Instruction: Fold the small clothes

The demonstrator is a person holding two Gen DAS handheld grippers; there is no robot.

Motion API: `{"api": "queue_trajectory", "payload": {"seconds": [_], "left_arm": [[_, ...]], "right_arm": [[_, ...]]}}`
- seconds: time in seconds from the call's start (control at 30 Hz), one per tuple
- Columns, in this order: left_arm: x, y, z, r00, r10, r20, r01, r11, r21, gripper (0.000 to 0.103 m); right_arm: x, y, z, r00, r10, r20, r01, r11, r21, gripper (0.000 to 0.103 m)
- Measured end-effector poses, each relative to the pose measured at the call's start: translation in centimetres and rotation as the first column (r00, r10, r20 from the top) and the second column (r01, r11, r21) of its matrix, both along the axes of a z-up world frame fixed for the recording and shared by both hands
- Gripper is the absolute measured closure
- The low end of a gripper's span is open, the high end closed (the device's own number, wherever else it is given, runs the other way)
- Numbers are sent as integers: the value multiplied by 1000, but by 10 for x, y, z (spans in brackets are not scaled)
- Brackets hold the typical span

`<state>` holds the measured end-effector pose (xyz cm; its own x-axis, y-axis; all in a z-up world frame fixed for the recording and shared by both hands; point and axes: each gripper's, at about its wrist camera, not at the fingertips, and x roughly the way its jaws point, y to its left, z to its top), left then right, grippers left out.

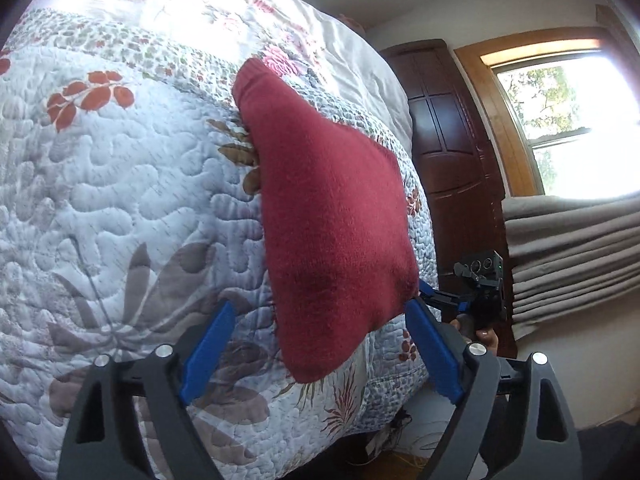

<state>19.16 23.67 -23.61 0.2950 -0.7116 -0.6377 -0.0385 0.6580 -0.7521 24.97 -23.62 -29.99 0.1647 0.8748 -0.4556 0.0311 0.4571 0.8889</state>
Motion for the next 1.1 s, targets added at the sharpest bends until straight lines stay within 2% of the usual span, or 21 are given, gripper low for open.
{"api": "queue_trajectory", "payload": {"seconds": [0.17, 0.37, 0.57, 0.73, 0.8, 0.87, 0.97, 1.03, 1.1], "left_arm": [[18, 0, -27, 996, 1, -89, -12, 992, -125, 14], [32, -12, -51, 990, -35, -135, 9, 983, -184, 14], [34, -36, -57, 989, -102, -104, 78, 974, -214, 14], [39, -45, -59, 987, -126, -101, 98, 965, -245, 10], [41, -44, -63, 987, -118, -105, 88, 962, -259, 10], [42, -44, -68, 987, -108, -118, 73, 960, -272, 10], [42, -44, -70, 986, -107, -124, 69, 957, -283, 9], [41, -47, -68, 986, -128, -110, 91, 953, -288, 10], [43, -49, -70, 984, -138, -112, 105, 958, -266, 20]], "right_arm": [[69, 7, -36, 993, 51, -103, -37, 990, 134, 6], [118, 46, -66, 980, 157, -121, -135, 975, 175, 6], [126, 59, -61, 977, 191, -98, -174, 971, 165, 3], [123, 76, -33, 969, 246, -22, -237, 951, 198, 4], [130, 83, -40, 968, 246, -49, -233, 953, 193, 4], [135, 87, -48, 971, 225, -86, -200, 953, 229, 4], [130, 92, -42, 967, 251, -51, -225, 929, 295, 4], [135, 102, -48, 962, 269, -51, -247, 932, 266, 8], [138, 101, -57, 963, 254, -85, -220, 931, 291, 9]]}}
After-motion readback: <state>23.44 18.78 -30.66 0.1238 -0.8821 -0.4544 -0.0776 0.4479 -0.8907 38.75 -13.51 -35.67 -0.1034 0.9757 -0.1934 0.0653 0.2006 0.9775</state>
